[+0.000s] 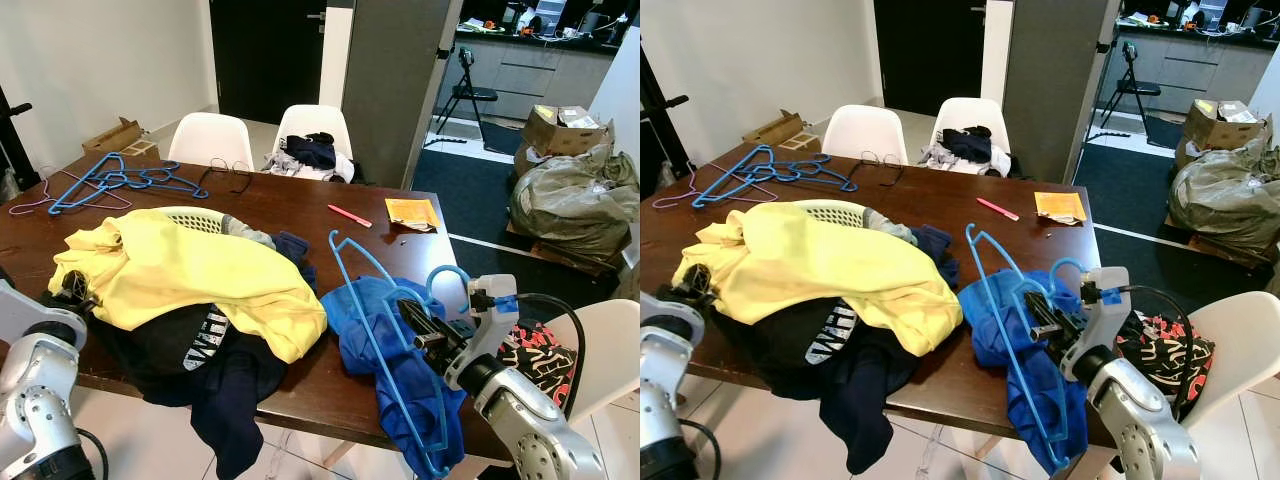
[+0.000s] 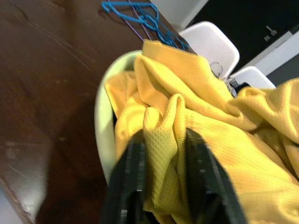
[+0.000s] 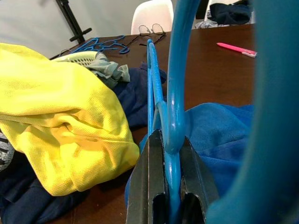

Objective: Hang hanger

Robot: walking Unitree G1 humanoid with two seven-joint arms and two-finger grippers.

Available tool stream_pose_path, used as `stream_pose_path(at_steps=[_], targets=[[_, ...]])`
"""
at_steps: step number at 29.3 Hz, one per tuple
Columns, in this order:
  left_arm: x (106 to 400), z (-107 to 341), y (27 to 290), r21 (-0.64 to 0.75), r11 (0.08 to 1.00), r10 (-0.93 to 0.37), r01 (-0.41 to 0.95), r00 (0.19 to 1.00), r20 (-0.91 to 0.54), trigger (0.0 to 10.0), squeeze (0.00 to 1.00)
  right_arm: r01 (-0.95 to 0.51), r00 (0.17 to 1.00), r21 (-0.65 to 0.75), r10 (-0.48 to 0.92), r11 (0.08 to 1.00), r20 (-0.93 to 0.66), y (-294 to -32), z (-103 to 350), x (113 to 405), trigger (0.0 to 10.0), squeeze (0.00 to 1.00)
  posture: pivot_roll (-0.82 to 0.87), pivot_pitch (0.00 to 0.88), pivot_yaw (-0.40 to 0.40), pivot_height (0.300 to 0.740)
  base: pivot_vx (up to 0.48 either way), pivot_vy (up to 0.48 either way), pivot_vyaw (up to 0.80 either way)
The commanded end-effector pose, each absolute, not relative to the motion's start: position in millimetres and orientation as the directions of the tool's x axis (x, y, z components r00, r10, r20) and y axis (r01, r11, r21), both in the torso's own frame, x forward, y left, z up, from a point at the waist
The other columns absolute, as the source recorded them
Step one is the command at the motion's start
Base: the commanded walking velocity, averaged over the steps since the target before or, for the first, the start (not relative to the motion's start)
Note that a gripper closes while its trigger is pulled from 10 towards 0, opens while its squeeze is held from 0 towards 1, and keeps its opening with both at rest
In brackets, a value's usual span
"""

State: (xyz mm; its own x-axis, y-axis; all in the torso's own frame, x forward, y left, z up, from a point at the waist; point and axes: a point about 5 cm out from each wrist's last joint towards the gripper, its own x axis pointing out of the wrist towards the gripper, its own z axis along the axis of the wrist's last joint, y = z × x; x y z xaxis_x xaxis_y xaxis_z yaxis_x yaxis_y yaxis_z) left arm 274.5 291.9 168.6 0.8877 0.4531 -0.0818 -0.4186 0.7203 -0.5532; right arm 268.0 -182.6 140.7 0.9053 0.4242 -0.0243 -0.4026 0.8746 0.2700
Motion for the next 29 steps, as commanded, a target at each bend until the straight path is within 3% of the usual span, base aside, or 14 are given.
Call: stream_pose_path(at_steps=[1,6,10,12,13,15,16,17,19,20,25,29], targets=[[278.6,167.6,285.2,-0.563,0.723,0.425,-0.399,0.901,-0.093,0.0,0.0,-0.396,0.907,0.267,0.419,0.879,-0.034,-184.7,139.9,267.4,10.0,0.0,0.0,0.0,-0.048,0.74,0.0,0.0,0.0],[279.1,175.3,289.0,-0.557,0.729,0.436,-0.398,0.897,-0.071,0.0,0.0,-0.394,0.908,0.269,0.417,0.879,-0.032,-184.8,139.8,267.2,10.0,0.0,0.0,0.0,-0.048,0.74,0.0,0.0,0.0],[286.4,215.6,300.6,-0.488,0.794,0.448,-0.363,0.892,0.066,0.0,0.0,-0.394,0.908,0.272,0.417,0.878,-0.03,-184.5,139.8,267.8,10.0,0.0,0.01,0.0,-0.045,0.74,0.0,0.0,0.0],[297.1,270.1,294.8,-0.39,0.885,0.368,-0.254,0.895,0.252,0.0,0.0,-0.394,0.909,0.274,0.416,0.878,-0.029,-183.9,139.7,268.6,10.0,0.0,0.01,0.0,-0.047,0.74,0.0,0.0,0.0],[297.1,270.1,294.8,-0.39,0.885,0.368,-0.254,0.895,0.252,0.0,0.0,-0.394,0.909,0.274,0.416,0.878,-0.029,-183.9,139.7,268.6,10.0,0.0,0.01,0.0,-0.047,0.74,0.0,0.0,0.0],[306.3,346.4,264.0,-0.236,0.971,0.156,-0.043,0.863,0.48,0.0,0.0,-0.392,0.909,0.276,0.415,0.877,-0.027,-183.5,139.6,269.8,10.0,0.0,0.01,0.0,-0.048,0.74,0.0,0.0,0.0],[306.3,346.4,264.0,-0.236,0.971,0.156,-0.043,0.863,0.48,0.0,0.0,-0.392,0.909,0.276,0.415,0.877,-0.027,-183.5,139.6,269.8,10.0,0.0,0.01,0.0,-0.048,0.74,0.0,0.0,0.0],[307.2,371.8,246.4,-0.167,0.985,0.051,0.048,0.839,0.541,0.0,0.0,-0.392,0.91,0.277,0.414,0.877,-0.026,-183.3,139.4,270.2,10.0,0.0,0.02,0.0,-0.046,0.74,0.0,0.0,0.0],[307.2,371.8,246.4,-0.167,0.985,0.051,0.048,0.839,0.541,0.0,0.0,-0.392,0.91,0.277,0.414,0.877,-0.026,-183.3,139.4,270.2,10.0,0.0,0.02,0.0,-0.046,0.74,0.0,0.0,0.0],[307.2,389.0,230.0,-0.085,0.99,-0.04,0.109,0.816,0.577,0.0,0.0,-0.391,0.91,0.278,0.414,0.877,-0.026,-183.0,139.2,270.6,10.0,0.0,0.02,0.0,-0.045,0.74,0.0,0.0,0.0],[322.5,373.4,166.9,0.03,0.944,-0.298,0.329,0.812,0.502,0.0,0.0,-0.378,0.917,0.284,0.399,0.881,-0.02,-183.6,139.3,270.8,10.0,0.0,0.01,0.0,-0.036,0.74,0.0,0.0,0.0],[326.0,355.3,141.0,0.052,0.908,-0.394,0.415,0.807,0.441,0.0,0.0,-0.376,0.917,0.286,0.398,0.882,-0.02,-183.9,139.3,270.5,10.0,0.0,0.01,0.0,-0.038,0.74,0.0,0.0,0.0]])
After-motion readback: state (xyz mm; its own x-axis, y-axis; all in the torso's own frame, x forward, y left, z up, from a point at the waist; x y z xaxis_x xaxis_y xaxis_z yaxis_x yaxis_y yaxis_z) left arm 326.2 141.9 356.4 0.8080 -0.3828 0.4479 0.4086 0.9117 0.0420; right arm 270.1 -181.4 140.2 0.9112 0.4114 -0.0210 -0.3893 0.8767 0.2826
